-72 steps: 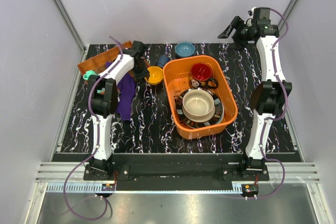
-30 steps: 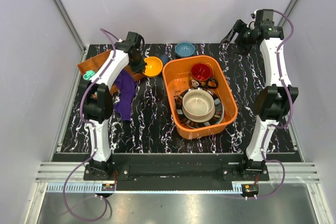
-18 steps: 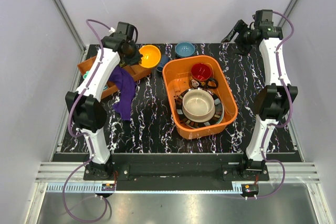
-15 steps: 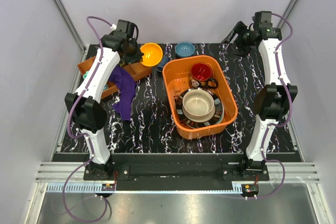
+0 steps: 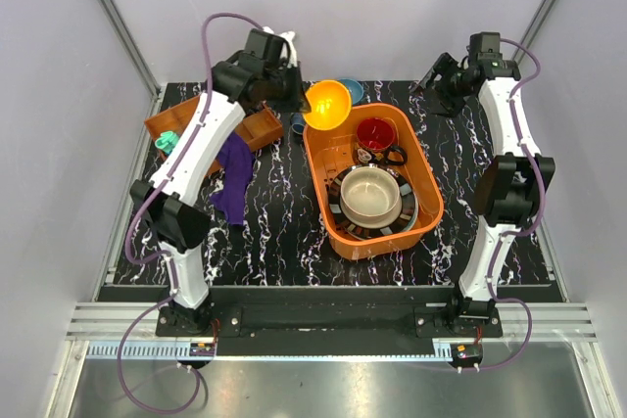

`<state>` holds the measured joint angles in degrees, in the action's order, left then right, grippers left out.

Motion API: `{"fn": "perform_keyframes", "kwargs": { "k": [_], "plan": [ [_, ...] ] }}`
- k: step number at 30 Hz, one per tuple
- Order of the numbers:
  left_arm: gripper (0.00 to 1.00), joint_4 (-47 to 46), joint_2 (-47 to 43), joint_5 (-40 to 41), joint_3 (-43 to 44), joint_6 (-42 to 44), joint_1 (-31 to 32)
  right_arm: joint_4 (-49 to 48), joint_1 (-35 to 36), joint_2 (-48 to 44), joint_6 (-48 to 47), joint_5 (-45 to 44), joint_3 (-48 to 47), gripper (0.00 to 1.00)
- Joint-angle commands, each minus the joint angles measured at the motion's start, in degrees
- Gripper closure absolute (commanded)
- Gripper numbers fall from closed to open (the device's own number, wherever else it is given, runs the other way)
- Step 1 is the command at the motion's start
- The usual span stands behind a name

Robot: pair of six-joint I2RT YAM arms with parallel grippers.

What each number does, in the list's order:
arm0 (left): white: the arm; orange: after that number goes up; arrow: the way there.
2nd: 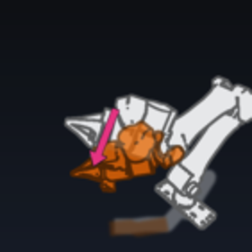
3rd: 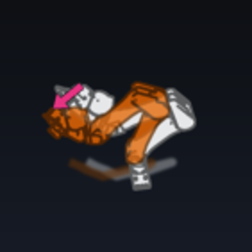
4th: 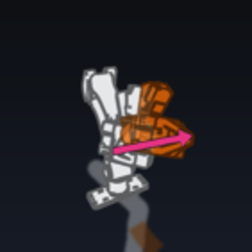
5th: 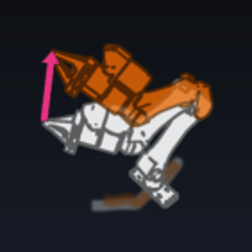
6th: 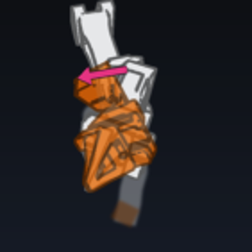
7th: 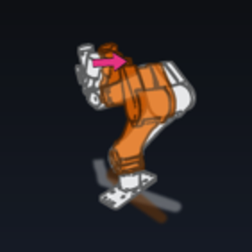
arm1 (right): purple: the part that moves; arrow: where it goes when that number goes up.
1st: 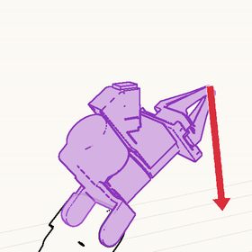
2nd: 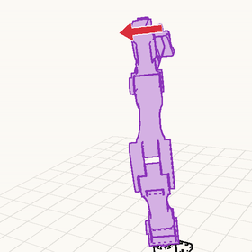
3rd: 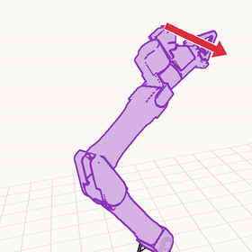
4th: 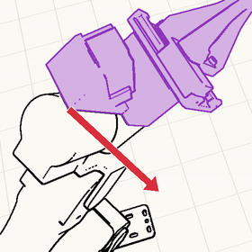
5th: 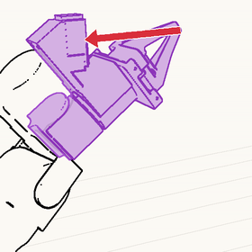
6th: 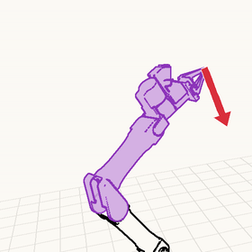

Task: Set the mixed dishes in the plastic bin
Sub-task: Pick up the bowl from the center of the board, then place the bowl in the plastic bin.

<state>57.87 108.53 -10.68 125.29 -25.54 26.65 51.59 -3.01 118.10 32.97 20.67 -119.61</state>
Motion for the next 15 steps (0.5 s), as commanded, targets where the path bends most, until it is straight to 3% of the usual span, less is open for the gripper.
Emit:
{"fn": "perform_keyframes", "kwargs": {
  "k": [1, 9, 15],
  "plan": [
    [1.00, 0.8, 1.0, -5.3, 2.3, 5.5, 3.7, -2.2, 0.3, -4.9, 0.7, -0.5, 1.6, 0.17],
    [1.00, 7.4, 4.1, -3.6, 4.3, 6.4, 7.4, -6.1, 0.3, -7.8, 4.1, 1.5, 10.3, 0.17],
    [1.00, 8.0, 6.5, -3.0, 4.2, 7.0, 11.2, -7.4, 0.3, -7.2, 5.1, 2.8, 11.6, 0.16]
  ]
}}
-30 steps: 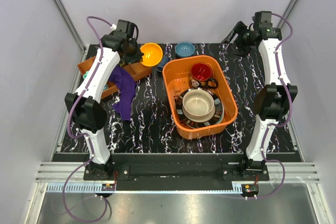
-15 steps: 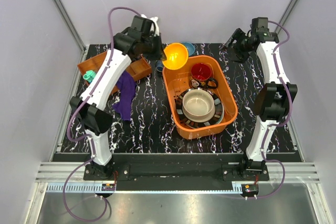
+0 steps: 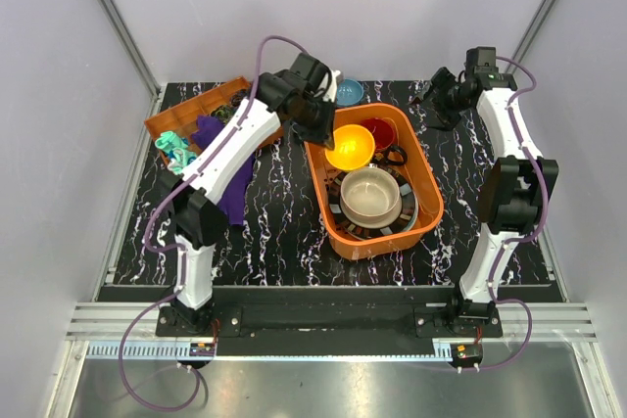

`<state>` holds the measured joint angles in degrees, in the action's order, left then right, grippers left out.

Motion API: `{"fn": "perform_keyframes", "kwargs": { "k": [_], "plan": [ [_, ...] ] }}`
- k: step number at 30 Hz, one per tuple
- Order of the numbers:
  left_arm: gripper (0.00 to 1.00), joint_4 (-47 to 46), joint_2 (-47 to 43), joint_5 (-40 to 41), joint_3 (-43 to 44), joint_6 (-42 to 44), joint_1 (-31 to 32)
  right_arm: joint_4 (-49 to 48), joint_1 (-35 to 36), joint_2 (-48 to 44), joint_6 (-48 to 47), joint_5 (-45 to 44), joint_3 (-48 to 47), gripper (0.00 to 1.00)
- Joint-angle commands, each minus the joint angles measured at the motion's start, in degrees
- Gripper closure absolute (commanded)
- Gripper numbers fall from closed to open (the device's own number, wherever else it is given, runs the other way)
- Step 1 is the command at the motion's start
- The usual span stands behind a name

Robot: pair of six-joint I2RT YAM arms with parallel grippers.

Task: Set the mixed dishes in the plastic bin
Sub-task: Place the bowl in the plastic bin.

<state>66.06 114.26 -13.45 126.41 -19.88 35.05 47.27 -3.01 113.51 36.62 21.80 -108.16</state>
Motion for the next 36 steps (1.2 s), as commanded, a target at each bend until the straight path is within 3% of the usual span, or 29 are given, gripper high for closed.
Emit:
{"fn": "perform_keyframes", "kwargs": {
  "k": [1, 19, 36],
  "plan": [
    [1.00, -0.1, 1.1, -0.3, 2.9, 1.2, 3.1, -3.1, 0.3, -2.6, 1.4, 1.7, 0.1, 0.17],
    [1.00, 3.1, 7.8, 1.9, 3.2, -1.6, 6.4, -3.2, 0.3, -3.3, 2.0, 1.9, -0.8, 0.17],
    [1.00, 4.7, 13.0, 0.5, 0.9, -3.8, 7.1, -3.9, 0.3, -8.5, 4.5, 0.4, 5.8, 0.16]
  ]
}}
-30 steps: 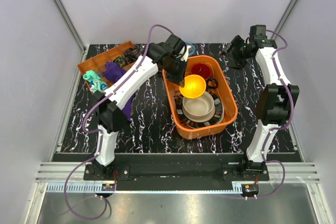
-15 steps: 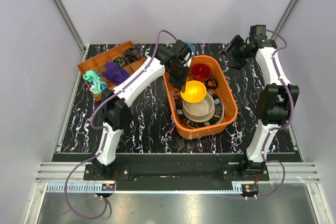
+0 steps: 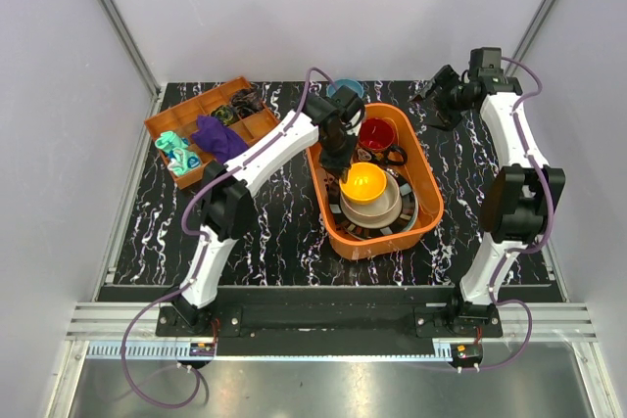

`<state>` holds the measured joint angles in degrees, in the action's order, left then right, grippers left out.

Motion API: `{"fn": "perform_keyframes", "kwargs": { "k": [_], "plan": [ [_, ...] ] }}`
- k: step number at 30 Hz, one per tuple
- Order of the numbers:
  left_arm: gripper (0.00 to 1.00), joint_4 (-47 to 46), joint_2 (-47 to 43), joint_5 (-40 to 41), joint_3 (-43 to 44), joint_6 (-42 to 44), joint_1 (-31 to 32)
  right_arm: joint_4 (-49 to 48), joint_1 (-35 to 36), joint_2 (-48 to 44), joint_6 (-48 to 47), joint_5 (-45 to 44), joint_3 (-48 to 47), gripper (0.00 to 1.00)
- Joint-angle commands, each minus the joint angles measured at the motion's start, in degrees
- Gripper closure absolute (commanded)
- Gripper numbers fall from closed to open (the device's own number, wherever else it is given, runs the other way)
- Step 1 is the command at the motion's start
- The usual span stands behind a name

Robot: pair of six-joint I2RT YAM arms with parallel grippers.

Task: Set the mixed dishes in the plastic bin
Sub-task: Place the bowl in the plastic bin.

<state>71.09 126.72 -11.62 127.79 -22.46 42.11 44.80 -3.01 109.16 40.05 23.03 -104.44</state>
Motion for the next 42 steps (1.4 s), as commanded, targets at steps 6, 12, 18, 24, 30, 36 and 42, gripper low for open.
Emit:
{"fn": "perform_keyframes", "kwargs": {
  "k": [6, 12, 18, 24, 30, 36, 42],
  "plan": [
    [1.00, -0.4, 3.8, -1.9, 0.9, -2.2, 0.1, -2.3, 0.3, -5.6, 1.9, -0.5, 4.8, 0.16],
    [1.00, -0.6, 5.1, -2.2, 1.8, -2.6, 1.0, -2.3, 0.3, -5.8, 2.2, -0.6, 5.2, 0.16],
    [1.00, -0.3, 6.3, -2.0, 2.2, -3.2, 1.0, -2.3, 0.3, -7.6, 2.0, -1.1, 7.2, 0.16],
    [0.93, -0.2, 7.1, -2.2, 2.1, -3.8, 1.0, -2.3, 0.3, -8.5, 2.3, -0.5, 8.6, 0.16],
    [0.85, -0.2, 6.7, -2.1, 1.7, -3.8, 1.0, -2.3, 0.3, -8.7, 2.1, 0.0, 8.3, 0.16],
    [0.82, -0.8, 6.8, -2.5, 1.9, -3.7, 1.0, -2.3, 0.3, -9.3, 2.0, -0.3, 9.6, 0.16],
    [0.79, -1.2, 7.3, -3.6, 2.9, -3.9, 1.2, -2.2, 0.3, -9.8, 1.4, -0.4, 10.5, 0.16]
  ]
}}
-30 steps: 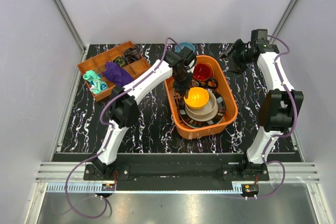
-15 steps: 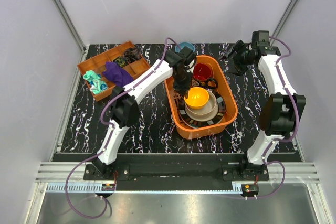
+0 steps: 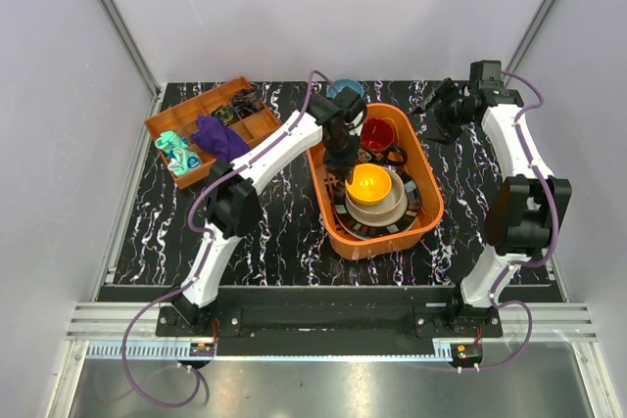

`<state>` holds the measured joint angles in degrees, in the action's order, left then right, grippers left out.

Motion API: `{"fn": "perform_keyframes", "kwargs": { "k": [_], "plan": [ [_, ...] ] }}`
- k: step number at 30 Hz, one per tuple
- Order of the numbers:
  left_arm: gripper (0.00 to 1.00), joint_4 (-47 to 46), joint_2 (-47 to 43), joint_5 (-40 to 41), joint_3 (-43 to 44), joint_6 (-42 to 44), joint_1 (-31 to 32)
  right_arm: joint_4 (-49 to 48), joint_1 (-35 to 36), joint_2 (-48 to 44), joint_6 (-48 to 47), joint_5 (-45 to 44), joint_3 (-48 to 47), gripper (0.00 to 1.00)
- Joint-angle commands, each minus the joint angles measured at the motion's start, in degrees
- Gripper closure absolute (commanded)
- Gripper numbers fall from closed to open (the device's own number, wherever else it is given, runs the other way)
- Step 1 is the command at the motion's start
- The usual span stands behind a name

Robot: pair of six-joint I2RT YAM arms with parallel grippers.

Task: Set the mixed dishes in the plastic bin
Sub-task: Place the bowl in the plastic bin.

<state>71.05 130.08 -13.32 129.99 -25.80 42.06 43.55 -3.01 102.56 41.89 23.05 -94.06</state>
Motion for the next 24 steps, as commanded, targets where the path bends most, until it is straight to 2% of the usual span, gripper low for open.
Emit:
{"fn": "perform_keyframes", "kwargs": {
  "k": [1, 9, 24],
  "plan": [
    [0.78, -1.1, 4.0, -2.1, 0.7, -0.5, 1.4, -0.8, 0.3, -3.2, -0.4, -0.5, 0.4, 0.16],
    [0.73, -1.4, 3.1, -2.1, 1.1, -0.4, 1.4, -0.9, 0.3, -3.1, -0.7, -0.2, 0.8, 0.16],
    [0.53, 0.6, -2.5, -0.2, 2.3, -1.0, 0.1, -0.9, 0.3, -3.1, -0.8, 0.2, 0.5, 0.16]
  ]
}}
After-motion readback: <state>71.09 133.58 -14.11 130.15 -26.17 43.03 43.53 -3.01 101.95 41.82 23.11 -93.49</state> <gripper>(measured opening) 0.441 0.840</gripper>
